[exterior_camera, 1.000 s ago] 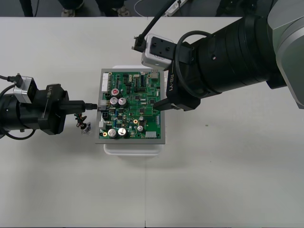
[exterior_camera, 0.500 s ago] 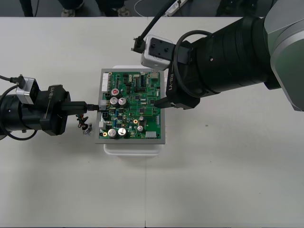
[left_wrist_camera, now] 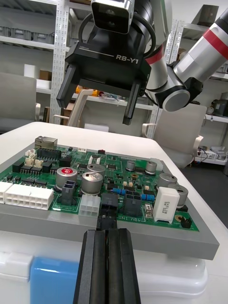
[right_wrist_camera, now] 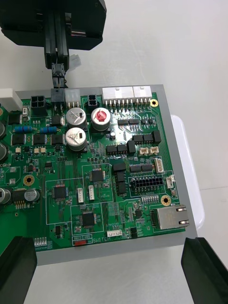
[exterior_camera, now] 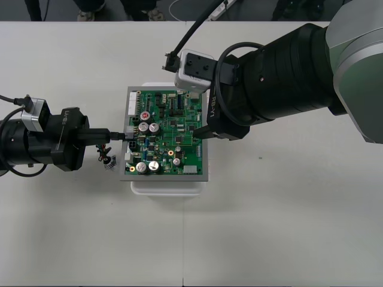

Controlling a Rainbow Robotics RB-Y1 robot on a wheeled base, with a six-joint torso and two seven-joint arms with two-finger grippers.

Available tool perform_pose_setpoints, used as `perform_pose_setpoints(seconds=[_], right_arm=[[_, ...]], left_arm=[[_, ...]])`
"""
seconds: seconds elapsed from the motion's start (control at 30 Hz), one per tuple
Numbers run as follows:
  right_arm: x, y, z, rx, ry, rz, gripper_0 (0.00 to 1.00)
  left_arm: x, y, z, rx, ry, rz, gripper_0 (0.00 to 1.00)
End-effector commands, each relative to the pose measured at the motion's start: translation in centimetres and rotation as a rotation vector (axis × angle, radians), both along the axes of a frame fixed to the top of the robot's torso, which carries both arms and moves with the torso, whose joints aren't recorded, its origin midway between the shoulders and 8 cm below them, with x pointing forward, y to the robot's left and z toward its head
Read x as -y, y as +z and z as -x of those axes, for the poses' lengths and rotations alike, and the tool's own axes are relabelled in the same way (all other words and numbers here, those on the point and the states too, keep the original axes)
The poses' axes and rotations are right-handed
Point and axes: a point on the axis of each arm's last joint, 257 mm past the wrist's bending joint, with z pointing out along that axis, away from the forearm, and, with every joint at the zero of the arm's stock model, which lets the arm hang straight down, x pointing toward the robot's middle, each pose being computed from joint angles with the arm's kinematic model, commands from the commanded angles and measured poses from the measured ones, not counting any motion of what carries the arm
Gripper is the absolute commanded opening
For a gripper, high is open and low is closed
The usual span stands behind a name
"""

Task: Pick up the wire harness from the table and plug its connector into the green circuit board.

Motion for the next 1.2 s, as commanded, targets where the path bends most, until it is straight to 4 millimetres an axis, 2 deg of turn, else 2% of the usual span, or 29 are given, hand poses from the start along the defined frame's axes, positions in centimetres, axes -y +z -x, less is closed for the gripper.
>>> perform_pose_setpoints(seconds=[0.03,1.2], right_arm=[[-0.9,-0.1,1.3,0.027,0.054,0.013,0.89],[-1.3,-1.2,1.9,0.004,0.073,0.026,0.89]], left_arm=[[1.4,1.7,0.7,0.017,-0.077,0.006,0.0],[1.9,2.1,1.0,0.021,-0.088,0.029,0.0]])
